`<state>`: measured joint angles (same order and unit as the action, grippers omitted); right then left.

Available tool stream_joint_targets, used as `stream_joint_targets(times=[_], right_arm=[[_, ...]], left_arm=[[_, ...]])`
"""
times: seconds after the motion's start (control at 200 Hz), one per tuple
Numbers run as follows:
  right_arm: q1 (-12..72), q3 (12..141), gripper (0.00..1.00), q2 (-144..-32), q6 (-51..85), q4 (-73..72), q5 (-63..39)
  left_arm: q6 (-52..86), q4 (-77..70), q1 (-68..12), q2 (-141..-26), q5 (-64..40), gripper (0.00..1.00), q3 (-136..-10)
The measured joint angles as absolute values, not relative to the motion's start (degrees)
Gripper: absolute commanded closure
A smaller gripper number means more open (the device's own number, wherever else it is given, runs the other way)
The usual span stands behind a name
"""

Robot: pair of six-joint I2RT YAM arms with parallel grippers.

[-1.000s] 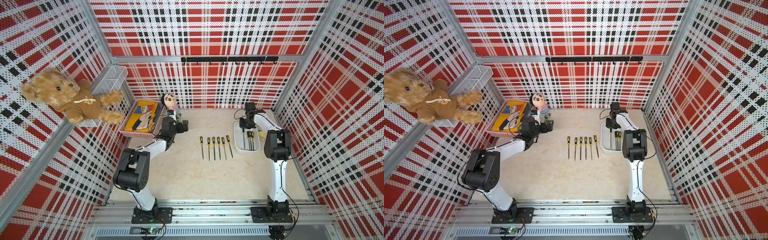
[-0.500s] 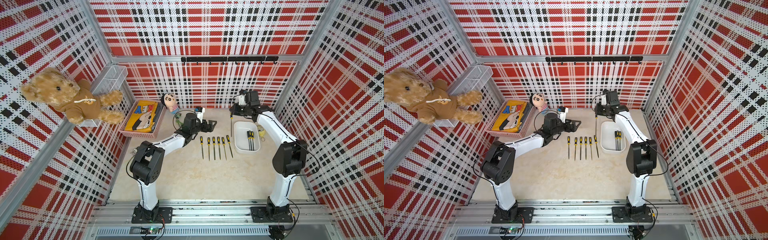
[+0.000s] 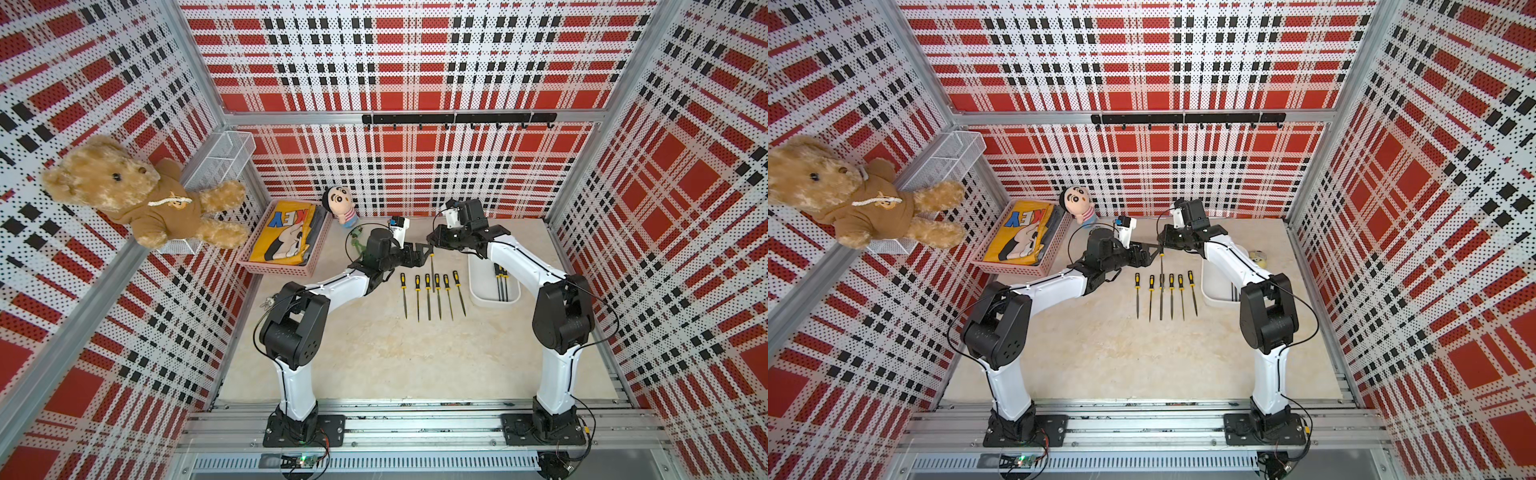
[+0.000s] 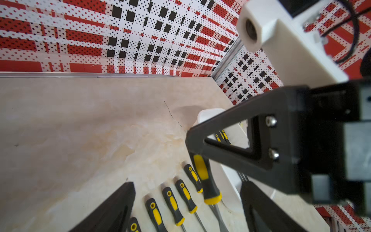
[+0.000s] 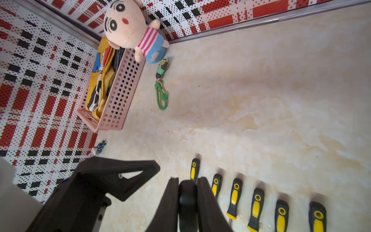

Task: Take the file tool out of the storage box
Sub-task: Pick up the file tool from the storage box.

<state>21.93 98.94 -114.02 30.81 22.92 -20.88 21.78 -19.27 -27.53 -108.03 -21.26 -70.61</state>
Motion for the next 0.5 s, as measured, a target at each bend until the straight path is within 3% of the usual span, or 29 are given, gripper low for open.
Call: stream_joint_targets(times=[0.501], right_arm=[[23.7, 100.2, 0.94, -114.1, 32.7, 21.0, -22.3]], left_arm=[[21.8, -19.3, -27.4, -108.0, -22.5, 0.13, -68.5]])
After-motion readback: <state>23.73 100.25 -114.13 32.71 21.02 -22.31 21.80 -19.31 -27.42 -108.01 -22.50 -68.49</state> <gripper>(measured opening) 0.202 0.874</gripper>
